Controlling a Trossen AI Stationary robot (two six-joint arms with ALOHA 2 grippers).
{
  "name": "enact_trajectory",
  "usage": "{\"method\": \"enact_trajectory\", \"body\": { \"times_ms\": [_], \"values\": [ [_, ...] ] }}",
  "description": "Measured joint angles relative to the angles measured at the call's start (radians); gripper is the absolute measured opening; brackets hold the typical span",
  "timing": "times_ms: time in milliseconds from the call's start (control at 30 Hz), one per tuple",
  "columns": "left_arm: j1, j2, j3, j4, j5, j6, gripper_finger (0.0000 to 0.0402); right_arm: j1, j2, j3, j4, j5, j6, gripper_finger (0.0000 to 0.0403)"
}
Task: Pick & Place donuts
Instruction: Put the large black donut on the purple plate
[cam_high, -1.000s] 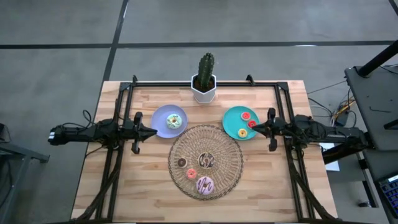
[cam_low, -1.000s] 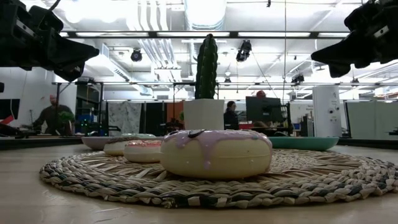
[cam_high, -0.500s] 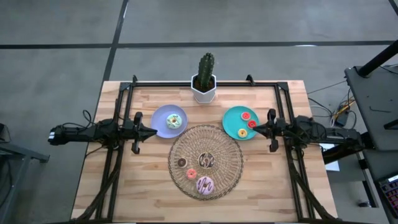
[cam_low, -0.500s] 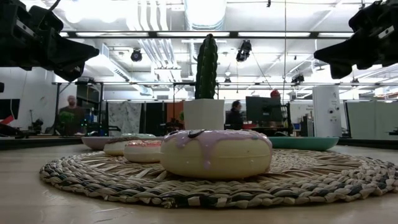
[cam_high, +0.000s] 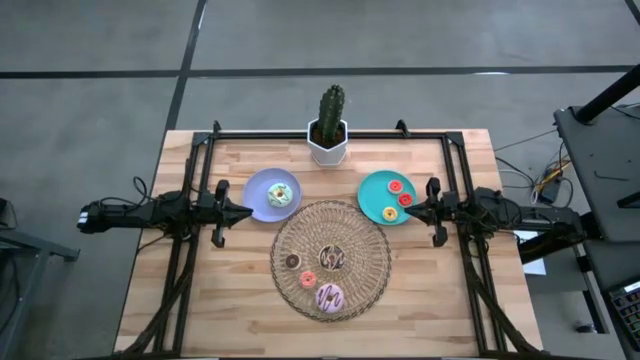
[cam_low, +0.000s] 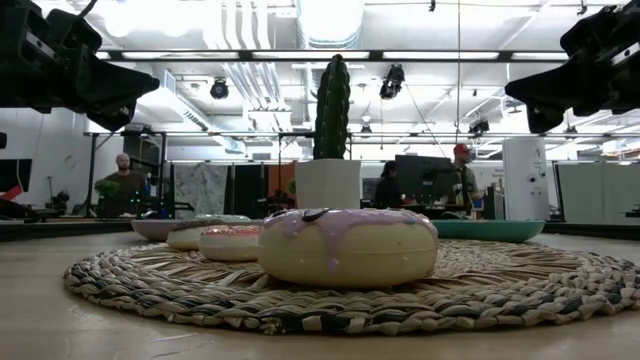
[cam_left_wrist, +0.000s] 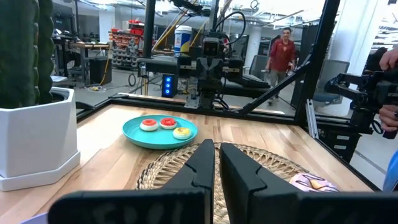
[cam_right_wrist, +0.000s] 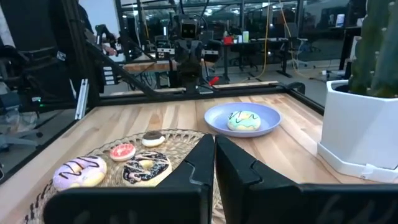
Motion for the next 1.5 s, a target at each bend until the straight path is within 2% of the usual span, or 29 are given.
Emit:
{"method": "enact_trajectory", "body": {
  "times_ms": [1500],
  "values": [
    [0.0, 0.0, 0.0, 0.0, 0.0, 0.0, 0.0, 0.0, 0.009, 0.0, -0.001, 0.005, 0.014, 0.0009]
  ]
}}
